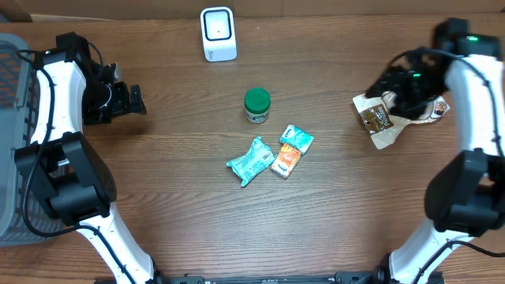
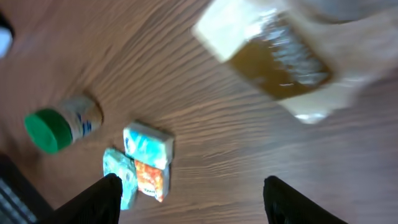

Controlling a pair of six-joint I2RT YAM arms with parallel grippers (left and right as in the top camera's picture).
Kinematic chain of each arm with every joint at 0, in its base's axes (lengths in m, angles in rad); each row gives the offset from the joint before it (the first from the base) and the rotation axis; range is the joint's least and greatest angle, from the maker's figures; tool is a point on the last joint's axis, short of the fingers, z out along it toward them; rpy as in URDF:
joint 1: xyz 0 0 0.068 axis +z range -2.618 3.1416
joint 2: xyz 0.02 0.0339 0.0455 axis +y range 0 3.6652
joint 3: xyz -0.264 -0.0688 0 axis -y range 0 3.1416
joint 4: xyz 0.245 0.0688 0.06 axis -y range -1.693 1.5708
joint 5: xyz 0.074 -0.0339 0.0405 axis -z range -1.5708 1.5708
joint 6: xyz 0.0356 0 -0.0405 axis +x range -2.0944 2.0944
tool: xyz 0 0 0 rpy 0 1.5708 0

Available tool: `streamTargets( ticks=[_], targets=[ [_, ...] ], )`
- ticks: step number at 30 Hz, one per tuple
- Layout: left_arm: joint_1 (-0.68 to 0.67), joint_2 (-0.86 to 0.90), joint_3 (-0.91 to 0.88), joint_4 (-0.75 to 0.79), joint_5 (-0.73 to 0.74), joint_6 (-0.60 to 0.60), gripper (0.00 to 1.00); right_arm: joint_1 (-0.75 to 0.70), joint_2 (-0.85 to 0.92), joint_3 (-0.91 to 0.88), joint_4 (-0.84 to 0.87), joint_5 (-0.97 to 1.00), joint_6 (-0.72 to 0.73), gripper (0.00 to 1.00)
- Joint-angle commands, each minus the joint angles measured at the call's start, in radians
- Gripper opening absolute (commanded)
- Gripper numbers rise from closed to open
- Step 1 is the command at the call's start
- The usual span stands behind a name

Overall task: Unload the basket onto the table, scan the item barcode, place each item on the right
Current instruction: 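Move the right gripper over to the teal packet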

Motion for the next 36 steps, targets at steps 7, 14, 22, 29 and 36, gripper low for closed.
streamTargets(
  ticks=[7,14,22,29,36],
  targets=[
    [-0.002,-0.013,0.01,-0.002,0.001,0.002,1.0,0.216,-0.018,-0.087,0.112,0.031,-0.019,0.76],
    [-0.002,-0.013,0.01,-0.002,0.001,0.002,1.0,0.314,-0.017,-0.088,0.175,0.035,0.032,0.75],
    [-0.002,-0.013,0.01,-0.002,0.001,0.002,1.0,0.402,-0.017,-0.201,0.235,0.102,0.25,0.65],
    [-0.002,-0.013,0.01,-0.002,0.001,0.002,1.0,0.479,-0.017,-0.369,0.331,0.082,0.314,0.57],
    [-0.002,-0.013,0.01,-0.002,0.001,0.002,0.99,0.561,-0.017,-0.403,0.403,0.064,0.332,0.53]
  ],
)
